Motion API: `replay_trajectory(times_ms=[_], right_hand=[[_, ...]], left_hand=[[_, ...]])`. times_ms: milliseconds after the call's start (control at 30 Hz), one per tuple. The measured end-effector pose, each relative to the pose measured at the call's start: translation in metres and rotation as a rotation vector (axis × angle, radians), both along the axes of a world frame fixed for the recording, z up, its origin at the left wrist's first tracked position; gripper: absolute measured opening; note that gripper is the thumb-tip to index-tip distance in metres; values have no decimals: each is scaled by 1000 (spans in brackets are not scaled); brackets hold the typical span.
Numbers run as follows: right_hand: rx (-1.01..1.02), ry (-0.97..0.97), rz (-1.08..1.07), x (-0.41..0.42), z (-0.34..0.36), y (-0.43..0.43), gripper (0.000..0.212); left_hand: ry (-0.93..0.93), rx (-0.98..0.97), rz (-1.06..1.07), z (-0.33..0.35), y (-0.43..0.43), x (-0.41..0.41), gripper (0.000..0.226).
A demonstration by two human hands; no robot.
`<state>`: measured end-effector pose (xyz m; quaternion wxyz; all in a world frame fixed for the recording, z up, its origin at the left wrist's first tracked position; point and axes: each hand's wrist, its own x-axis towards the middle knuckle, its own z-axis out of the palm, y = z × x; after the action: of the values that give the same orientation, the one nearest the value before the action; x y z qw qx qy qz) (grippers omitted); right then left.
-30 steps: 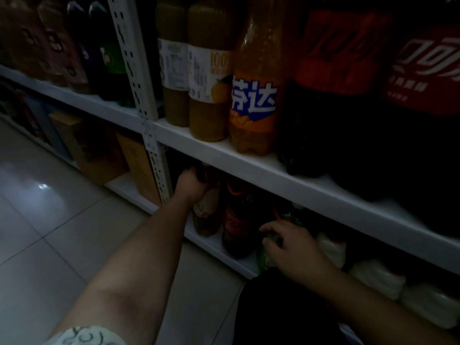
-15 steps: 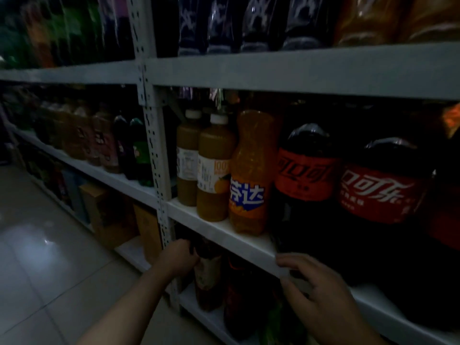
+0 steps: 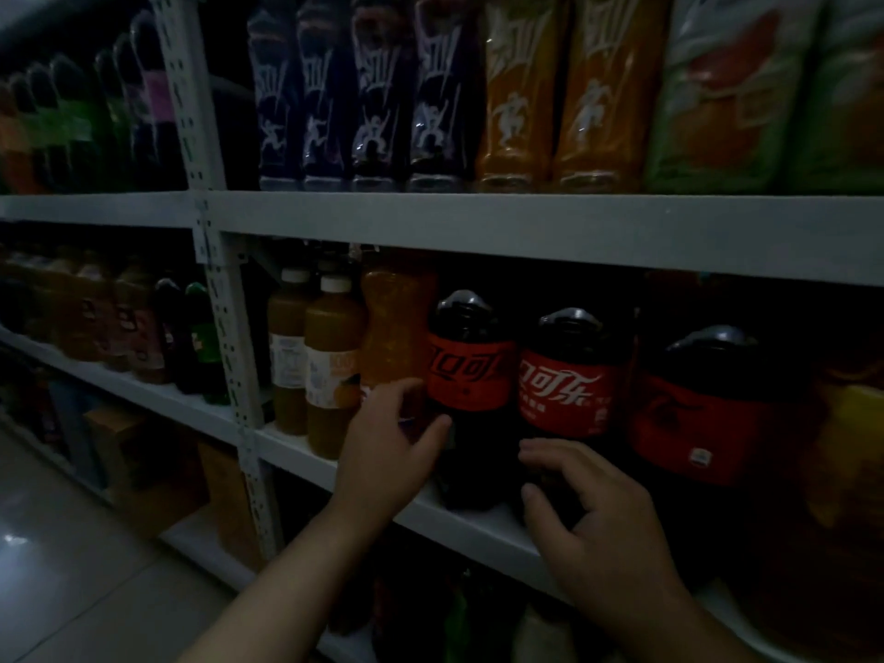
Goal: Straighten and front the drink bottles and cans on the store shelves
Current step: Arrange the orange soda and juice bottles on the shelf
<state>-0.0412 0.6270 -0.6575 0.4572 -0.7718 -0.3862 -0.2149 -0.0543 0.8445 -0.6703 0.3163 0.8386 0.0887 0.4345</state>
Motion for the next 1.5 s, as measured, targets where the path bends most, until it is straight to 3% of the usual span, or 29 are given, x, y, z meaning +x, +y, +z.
replay_trajectory(times_ms=[133,267,367,467,600,800,933,1100,1233,1367,1500], right_hand=[[-3,-25,-20,2,6,-14,23],[-79,-20,47,4,7,-4,23],[-120,11,121,4,8,15,20],[-151,15,171,0,7,38,19],[-165,3,252,-14,19,78,17],[-310,-259,232,-3,91,173,27],[-592,-360,79,20,139,234,43],[-923,-361,-91,32,164,277,25],[-1198,-377,-150,32,174,293,24],[-1341,-476,-225,36,178,302,32],[-1453,-501,-236,40,173,309,37]], left_hand=[[-41,-28,58,-10,-27,15,60],[-156,-109,97,-18,-13,6,36],[-227,-297,290,-16,39,-6,28],[-83,-389,470,-11,97,-13,50],[95,-316,294,-20,112,6,82],[127,-331,266,-43,128,25,87],[38,-317,188,-50,134,21,61],[49,-229,19,-58,156,16,55],[137,-217,-162,-56,174,9,56],[112,-172,100,-51,197,-3,39],[66,-302,246,-47,202,2,36]])
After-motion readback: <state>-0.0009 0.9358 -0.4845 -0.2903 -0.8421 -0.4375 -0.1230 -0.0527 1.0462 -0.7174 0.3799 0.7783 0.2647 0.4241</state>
